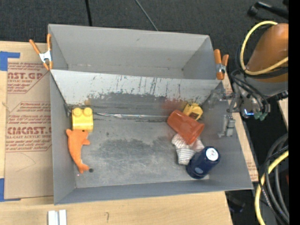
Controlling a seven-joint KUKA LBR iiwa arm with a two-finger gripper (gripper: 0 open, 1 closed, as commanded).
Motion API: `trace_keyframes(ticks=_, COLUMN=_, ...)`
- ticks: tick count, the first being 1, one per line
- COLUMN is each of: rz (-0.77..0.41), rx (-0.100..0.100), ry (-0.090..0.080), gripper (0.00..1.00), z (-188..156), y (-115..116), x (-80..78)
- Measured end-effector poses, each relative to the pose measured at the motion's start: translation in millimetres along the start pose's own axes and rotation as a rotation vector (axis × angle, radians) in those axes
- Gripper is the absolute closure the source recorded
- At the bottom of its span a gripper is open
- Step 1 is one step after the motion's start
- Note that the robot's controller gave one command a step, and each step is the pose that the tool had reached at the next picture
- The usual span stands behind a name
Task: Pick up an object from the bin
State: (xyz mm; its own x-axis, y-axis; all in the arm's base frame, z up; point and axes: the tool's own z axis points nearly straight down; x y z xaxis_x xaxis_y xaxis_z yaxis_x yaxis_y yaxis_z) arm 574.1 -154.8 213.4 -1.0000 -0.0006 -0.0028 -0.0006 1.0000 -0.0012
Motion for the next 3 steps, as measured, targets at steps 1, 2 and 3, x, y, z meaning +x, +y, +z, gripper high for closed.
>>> trace_keyframes(ticks=1, rz=0.000, rx=0.000, ry=0.000, gripper=0.00, z=0.0, y=0.0, x=0.0)
trace_keyframes(ticks=2, rz=-0.056, rx=0.001, ry=-0.004, gripper=0.00, z=65.8, y=22.2, x=-1.2)
trace_keyframes(ticks=3, rz=-0.146, rx=0.003, ry=-0.007, gripper=1.00, z=128.2, y=24.2, x=5.9)
